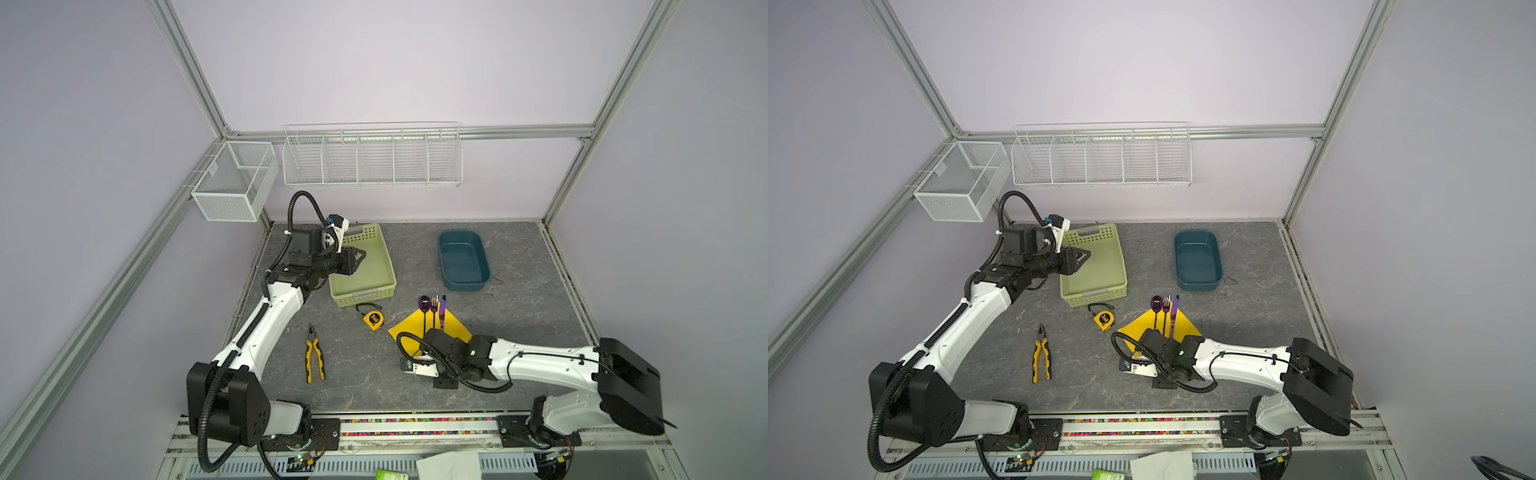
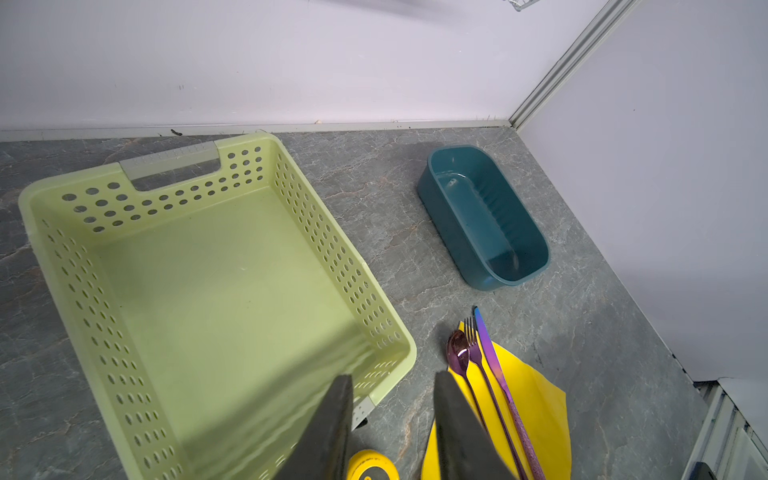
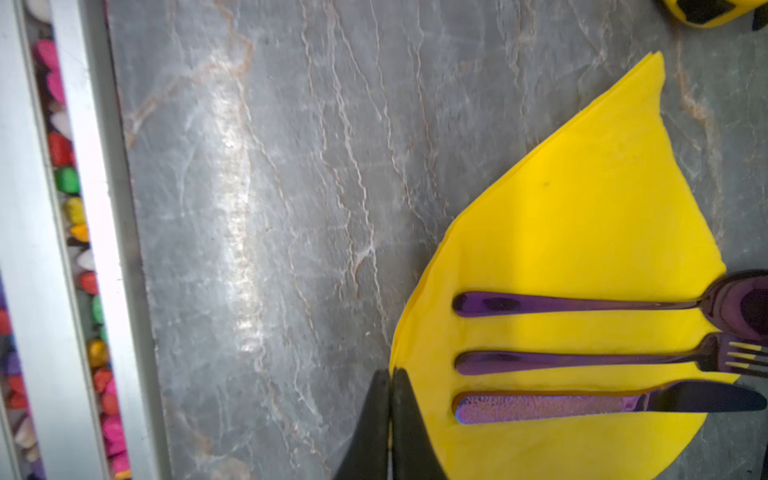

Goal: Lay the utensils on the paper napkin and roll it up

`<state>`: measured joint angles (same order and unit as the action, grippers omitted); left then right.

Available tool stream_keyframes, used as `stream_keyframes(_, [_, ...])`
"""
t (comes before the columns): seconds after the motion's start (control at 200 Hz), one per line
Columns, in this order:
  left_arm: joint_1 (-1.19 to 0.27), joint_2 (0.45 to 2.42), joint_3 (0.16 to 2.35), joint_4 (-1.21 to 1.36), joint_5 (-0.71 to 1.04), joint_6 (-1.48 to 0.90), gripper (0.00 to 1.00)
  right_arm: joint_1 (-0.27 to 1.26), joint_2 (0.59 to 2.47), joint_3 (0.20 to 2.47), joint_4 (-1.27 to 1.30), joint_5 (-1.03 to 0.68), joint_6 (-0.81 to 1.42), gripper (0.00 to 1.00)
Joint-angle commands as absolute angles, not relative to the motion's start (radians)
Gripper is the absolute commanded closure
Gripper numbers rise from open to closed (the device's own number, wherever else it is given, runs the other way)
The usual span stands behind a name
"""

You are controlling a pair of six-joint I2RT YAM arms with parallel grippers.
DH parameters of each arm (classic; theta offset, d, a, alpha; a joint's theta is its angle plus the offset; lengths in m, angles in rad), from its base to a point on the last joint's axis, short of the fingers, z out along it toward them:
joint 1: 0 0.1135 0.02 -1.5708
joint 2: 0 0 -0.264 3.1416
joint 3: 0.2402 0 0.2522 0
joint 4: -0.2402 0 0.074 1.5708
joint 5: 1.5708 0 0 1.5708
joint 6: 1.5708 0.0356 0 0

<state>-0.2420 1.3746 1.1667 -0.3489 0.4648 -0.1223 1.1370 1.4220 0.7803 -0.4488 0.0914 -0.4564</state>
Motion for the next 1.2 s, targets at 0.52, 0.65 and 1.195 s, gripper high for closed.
stream_keyframes(0.52, [-0.234, 1.382, 1.16, -0.356, 0.456, -0.11, 0.66, 1.014, 1.47, 0.848, -0.463, 0.027, -0.511, 0.93])
stream_keyframes(0.65, [-0.234, 1.385, 1.161, -0.355, 0.453, -0.11, 0.66, 0.991, 1.508, 0.872, -0.471, 0.025, -0.524, 0.92])
stream_keyframes(1.195, [-0.235, 1.418, 1.166, -0.367, 0.466, -0.104, 0.66, 0.925, 1.594, 0.905, -0.419, 0.032, -0.55, 0.9])
